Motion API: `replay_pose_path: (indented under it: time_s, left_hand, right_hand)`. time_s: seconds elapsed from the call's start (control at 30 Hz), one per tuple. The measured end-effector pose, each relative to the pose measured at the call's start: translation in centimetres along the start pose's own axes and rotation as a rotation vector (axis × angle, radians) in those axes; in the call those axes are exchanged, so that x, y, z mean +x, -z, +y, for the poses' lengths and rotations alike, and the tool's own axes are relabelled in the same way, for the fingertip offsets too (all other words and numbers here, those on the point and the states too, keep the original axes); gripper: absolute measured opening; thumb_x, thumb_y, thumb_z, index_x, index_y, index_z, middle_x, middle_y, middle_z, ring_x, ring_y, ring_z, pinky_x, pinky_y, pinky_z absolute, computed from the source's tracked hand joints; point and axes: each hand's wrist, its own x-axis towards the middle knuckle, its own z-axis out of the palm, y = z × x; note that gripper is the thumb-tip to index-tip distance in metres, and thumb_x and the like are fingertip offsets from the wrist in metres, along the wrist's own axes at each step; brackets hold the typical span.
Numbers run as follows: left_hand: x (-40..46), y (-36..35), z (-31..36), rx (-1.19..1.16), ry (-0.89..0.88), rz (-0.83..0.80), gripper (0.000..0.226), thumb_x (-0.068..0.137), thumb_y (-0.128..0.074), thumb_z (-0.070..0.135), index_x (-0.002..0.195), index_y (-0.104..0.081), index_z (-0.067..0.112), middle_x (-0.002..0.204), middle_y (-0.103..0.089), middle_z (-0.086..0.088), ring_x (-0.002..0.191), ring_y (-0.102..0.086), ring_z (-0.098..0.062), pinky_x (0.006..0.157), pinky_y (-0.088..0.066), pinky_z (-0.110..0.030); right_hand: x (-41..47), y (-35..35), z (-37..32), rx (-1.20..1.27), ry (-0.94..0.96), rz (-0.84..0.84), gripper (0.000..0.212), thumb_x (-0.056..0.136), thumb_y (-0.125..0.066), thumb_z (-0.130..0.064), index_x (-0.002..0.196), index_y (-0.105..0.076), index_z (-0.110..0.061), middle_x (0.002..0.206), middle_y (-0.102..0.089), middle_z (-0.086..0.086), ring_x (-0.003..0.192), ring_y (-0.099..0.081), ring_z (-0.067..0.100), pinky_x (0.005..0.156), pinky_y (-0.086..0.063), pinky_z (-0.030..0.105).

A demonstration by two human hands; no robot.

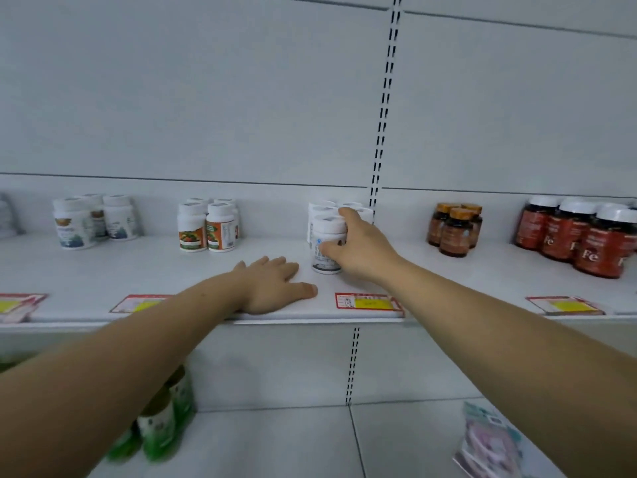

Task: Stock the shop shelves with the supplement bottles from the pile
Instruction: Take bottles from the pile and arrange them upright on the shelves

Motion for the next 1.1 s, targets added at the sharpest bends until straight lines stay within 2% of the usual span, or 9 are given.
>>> replay_pose_path:
  time_s: [0.07, 0.23, 0.37, 0.5, 0.57, 0.77, 0.97, 1.1]
  left_hand:
    - [-0.1, 0.0, 0.1, -0.019, 0.006, 0.020, 0.076, 0.087, -0.029, 0.070, 0.150, -0.018, 0.028, 0.159, -0.011, 0.003, 0.146, -0.009, -0.020, 0.116, -0.007, -0.049]
    - [-0.2, 0.0, -0.2, -0.112, 0.009, 0.050, 0.074, 0.085, -0.039, 0.070, 0.147, -0.027, 0.030, 0.156, -0.022, 0.004, 0.143, -0.021, -0.018, 0.116, -0.014, -0.046]
    - [-1.2, 0.6, -0.4, -0.356, 0.015, 0.125, 0.061, 0.085, -0.054, 0.057, 0.139, -0.042, 0.031, 0.148, -0.038, 0.004, 0.133, -0.038, -0.016, 0.109, -0.026, -0.030]
    - [-3.3, 2.5, -2.3, -0.305, 0.020, 0.161, 0.064, 0.086, -0.055, 0.055, 0.142, -0.036, 0.031, 0.151, -0.034, 0.004, 0.135, -0.035, -0.019, 0.107, -0.027, -0.032]
    - [-5.1, 3.4, -4.3, -0.289, 0.054, 0.159, 0.068, 0.084, -0.055, 0.057, 0.143, -0.033, 0.032, 0.152, -0.031, 0.004, 0.136, -0.033, -0.019, 0.108, -0.027, -0.033]
    - [-14.7, 4.8, -14.8, -0.229, 0.156, 0.232, 0.067, 0.086, -0.056, 0.053, 0.144, -0.031, 0.032, 0.153, -0.029, 0.007, 0.137, -0.031, -0.016, 0.108, -0.025, -0.030]
    - [-29.0, 2.5, -30.6, -0.263, 0.434, 0.260, 0.068, 0.086, -0.058, 0.051, 0.145, -0.031, 0.031, 0.153, -0.029, 0.005, 0.137, -0.032, -0.016, 0.110, -0.026, -0.032]
    - [-38.4, 0.2, -39.8, -0.320, 0.656, 0.235, 0.062, 0.087, -0.060, 0.042, 0.142, -0.036, 0.027, 0.147, -0.039, 0.001, 0.129, -0.042, -0.018, 0.104, -0.033, -0.029]
  right_hand:
    - [0.3, -0.2, 0.1, -0.046, 0.011, 0.000, 0.071, 0.088, -0.058, -0.041, 0.145, -0.025, -0.017, 0.126, -0.057, 0.007, 0.116, -0.052, 0.029, 0.090, -0.044, 0.035]
    - [0.4, -0.3, 0.0, -0.055, -0.002, -0.011, 0.069, 0.090, -0.054, -0.044, 0.146, -0.023, -0.019, 0.134, -0.052, 0.007, 0.117, -0.051, 0.031, 0.095, -0.045, 0.042]
    - [0.4, 0.2, -0.3, -0.089, -0.019, -0.035, 0.076, 0.086, -0.055, -0.051, 0.147, -0.020, -0.022, 0.133, -0.053, 0.007, 0.117, -0.051, 0.031, 0.091, -0.045, 0.038]
    - [0.5, 2.1, -3.3, -0.175, 0.080, 0.058, 0.073, 0.086, -0.055, -0.055, 0.145, -0.029, -0.022, 0.144, -0.037, 0.008, 0.129, -0.041, 0.029, 0.098, -0.037, 0.037]
    - [0.5, 2.2, -6.3, -0.176, 0.133, 0.033, 0.069, 0.088, -0.054, -0.055, 0.145, -0.031, -0.023, 0.146, -0.035, 0.005, 0.132, -0.037, 0.026, 0.101, -0.035, 0.035]
    - [0.6, -5.0, -19.8, -0.181, 0.291, -0.148, 0.068, 0.087, -0.053, -0.057, 0.144, -0.037, -0.024, 0.149, -0.038, 0.002, 0.134, -0.038, 0.023, 0.103, -0.034, 0.034]
    - [-1.7, -17.5, -39.4, -0.103, 0.519, -0.323, 0.072, 0.088, -0.051, -0.058, 0.147, -0.032, -0.020, 0.151, -0.035, 0.005, 0.133, -0.039, 0.025, 0.101, -0.035, 0.033]
    - [-5.7, -25.3, -53.1, 0.025, 0.713, -0.422, 0.072, 0.088, -0.052, -0.059, 0.147, -0.033, -0.022, 0.151, -0.037, 0.002, 0.133, -0.041, 0.025, 0.104, -0.035, 0.034]
